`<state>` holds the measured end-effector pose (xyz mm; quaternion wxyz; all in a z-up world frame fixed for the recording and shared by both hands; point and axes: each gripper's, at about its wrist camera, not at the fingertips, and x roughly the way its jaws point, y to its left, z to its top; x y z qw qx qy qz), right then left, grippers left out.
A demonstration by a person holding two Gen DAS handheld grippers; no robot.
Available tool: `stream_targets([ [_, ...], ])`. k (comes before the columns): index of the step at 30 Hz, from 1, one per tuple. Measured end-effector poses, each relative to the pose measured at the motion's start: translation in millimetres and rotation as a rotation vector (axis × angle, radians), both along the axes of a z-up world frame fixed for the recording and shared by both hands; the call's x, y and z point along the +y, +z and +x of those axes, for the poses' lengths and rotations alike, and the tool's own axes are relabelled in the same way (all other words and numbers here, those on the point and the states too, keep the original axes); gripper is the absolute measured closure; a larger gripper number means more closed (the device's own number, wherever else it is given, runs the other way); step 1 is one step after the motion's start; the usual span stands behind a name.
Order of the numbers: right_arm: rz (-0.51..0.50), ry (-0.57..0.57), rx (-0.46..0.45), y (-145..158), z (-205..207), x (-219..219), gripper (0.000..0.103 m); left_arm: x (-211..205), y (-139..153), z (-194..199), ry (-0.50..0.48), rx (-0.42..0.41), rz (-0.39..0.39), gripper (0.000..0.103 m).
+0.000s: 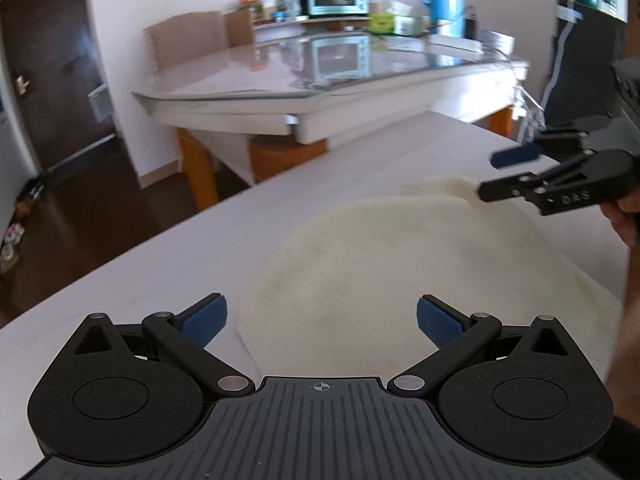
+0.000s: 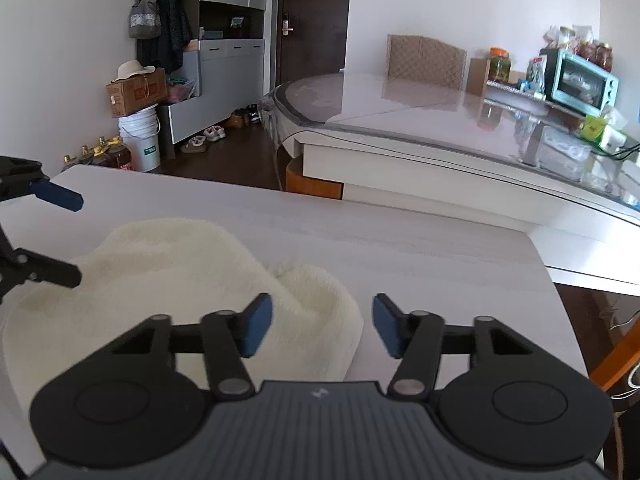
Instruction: Fold towel
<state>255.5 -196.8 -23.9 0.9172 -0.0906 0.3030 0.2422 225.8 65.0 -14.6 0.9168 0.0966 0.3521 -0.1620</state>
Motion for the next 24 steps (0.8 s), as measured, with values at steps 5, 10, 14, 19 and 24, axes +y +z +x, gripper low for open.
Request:
stream_targets([
  [5,-0.018,0.014,0.043,-7.8,33.5,5.4,0.049,15.9,-10.0,36.1,0.058,0.037,0.016,0.000],
  [10,-0.033,0.029,0.086,-20.4,48.2,8.7,0.066,17.2,-21.9,54.4,-0.036,0.094,-0.051,0.000],
  [14,-0.019,0.038,0.103,-22.5,48.2,8.2,0.087,8.2,-26.0,56.2,-0.124,0.114,-0.067,0.005],
  [19,-0.001,0.053,0.124,-21.0,41.3,6.0,0.098,1.9,-30.8,43.9,-0.172,0.104,-0.039,0.058],
  [24,-0.046,0.026,0.031,-14.0,22.9,3.0,0.099,2.4,-23.5,16.2,-0.141,0.027,0.003,0.077],
])
